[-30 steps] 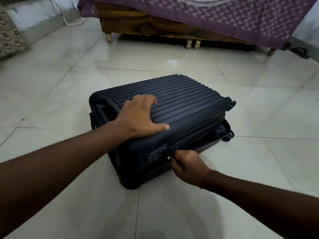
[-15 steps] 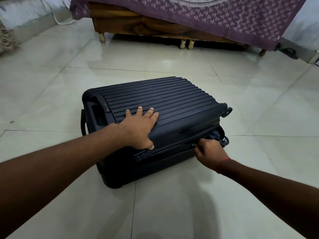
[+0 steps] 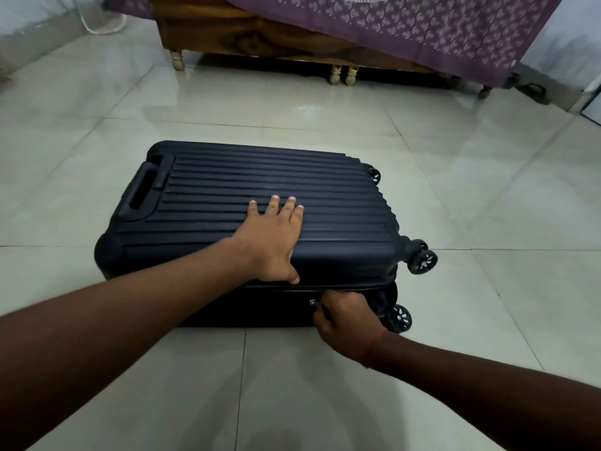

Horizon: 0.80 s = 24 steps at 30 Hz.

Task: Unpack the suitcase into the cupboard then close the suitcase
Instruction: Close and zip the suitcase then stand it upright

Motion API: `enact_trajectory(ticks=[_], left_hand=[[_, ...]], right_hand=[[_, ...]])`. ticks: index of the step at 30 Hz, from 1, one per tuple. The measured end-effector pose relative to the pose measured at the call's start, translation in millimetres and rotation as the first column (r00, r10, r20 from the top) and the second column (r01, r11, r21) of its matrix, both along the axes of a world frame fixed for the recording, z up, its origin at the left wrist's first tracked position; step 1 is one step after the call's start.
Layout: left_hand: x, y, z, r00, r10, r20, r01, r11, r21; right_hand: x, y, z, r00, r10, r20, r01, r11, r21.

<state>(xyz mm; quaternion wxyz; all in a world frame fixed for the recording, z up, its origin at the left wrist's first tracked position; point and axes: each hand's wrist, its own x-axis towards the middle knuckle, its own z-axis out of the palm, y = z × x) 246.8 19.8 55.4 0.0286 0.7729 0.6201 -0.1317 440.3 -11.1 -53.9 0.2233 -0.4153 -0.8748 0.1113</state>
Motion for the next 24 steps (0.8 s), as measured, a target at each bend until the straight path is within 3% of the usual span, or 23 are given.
enact_trajectory(ticks=[11, 17, 22, 24], left_hand=[[-10, 13, 10, 1.000, -0.027, 0.003, 0.027, 1.000, -0.015], [-2, 8, 8, 0.999, -0.032, -0.011, 0.031, 0.998, -0.048], [21, 3, 11, 0.987, -0.030, -0.158, 0.027, 0.999, -0.016], [41, 12, 15, 0.997, -0.031, -0.076, 0.035, 0.998, 0.050]], right_hand=[[102, 27, 12, 0.969, -0.193, 0.157, 0.185, 0.981, 0.065], [124, 41, 12, 0.929, -0.274, 0.248, 0.297, 0.953, -0.060], [122, 42, -1, 0.940, -0.285, 0.185, 0.311, 0.941, -0.131], [122, 44, -3, 0.950, -0.276, 0.148, 0.297, 0.944, -0.141]])
